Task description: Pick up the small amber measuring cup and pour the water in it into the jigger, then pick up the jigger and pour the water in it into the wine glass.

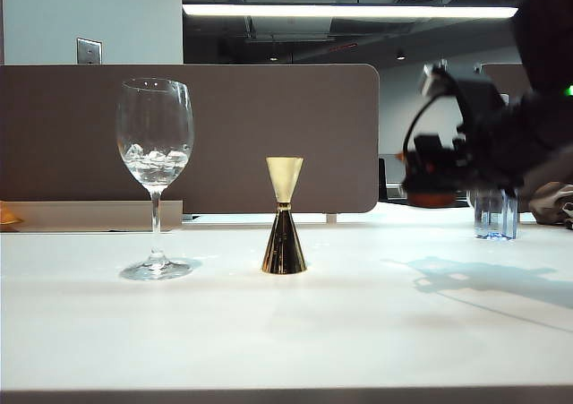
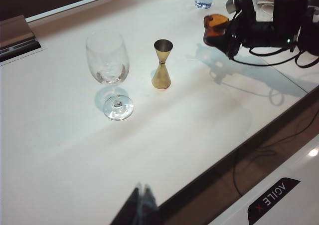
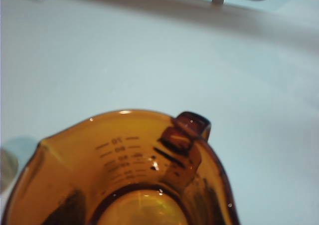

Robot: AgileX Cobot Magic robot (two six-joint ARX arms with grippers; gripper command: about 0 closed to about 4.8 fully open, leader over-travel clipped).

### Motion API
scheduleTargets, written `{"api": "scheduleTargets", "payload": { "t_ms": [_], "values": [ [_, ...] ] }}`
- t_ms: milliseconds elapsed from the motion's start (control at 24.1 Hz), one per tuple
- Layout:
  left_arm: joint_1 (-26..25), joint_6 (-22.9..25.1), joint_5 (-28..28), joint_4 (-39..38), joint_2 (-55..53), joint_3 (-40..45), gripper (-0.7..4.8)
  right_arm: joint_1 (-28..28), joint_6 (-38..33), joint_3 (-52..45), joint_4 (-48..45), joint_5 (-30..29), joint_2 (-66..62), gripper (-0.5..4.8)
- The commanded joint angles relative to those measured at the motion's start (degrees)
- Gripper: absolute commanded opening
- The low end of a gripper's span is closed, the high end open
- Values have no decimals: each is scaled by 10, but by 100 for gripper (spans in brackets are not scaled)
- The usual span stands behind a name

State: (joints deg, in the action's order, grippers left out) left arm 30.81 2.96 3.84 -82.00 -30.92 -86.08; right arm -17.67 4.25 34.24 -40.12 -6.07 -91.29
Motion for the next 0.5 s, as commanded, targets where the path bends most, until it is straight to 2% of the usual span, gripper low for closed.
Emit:
{"api": "scheduleTargets", "payload": {
  "t_ms": [41, 249, 373, 498],
  "values": [
    [-1, -2, 0, -2, 0, -2, -2, 0, 1, 49, 59, -1, 36, 52],
    [-1, -2, 0, -2, 0, -2, -2, -14, 16, 178, 221, 0, 52, 53],
    [-1, -2, 0, -2, 0, -2, -2, -47, 72, 223, 256, 19, 51, 53],
    [-1, -2, 0, -2, 0, -2, -2, -74, 82, 241, 258, 46, 50, 53]
  ]
}}
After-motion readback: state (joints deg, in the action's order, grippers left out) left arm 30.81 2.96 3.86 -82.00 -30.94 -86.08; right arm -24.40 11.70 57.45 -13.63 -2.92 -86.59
